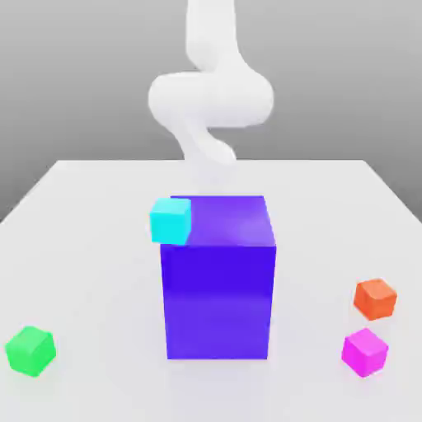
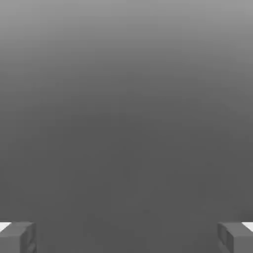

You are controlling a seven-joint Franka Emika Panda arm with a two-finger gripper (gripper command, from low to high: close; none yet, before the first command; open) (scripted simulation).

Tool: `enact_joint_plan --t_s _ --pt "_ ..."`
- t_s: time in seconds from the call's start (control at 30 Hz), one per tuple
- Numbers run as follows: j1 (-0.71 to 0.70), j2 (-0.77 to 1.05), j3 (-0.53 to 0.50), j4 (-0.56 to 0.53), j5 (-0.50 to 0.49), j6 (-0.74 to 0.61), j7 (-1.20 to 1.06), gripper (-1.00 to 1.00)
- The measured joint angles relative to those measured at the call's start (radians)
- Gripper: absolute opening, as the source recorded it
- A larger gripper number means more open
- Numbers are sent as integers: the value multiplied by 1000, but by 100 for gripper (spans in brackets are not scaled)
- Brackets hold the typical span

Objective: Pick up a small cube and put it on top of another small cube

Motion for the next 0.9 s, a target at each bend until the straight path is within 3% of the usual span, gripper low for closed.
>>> enact_joint_plan --t_s 0.5,0.7,0.9 --pt "153 548 160 -129 27 246 13 0" --pt "242 769 202 -181 -51 344 81 0" --pt "327 991 166 -201 -166 460 173 0"
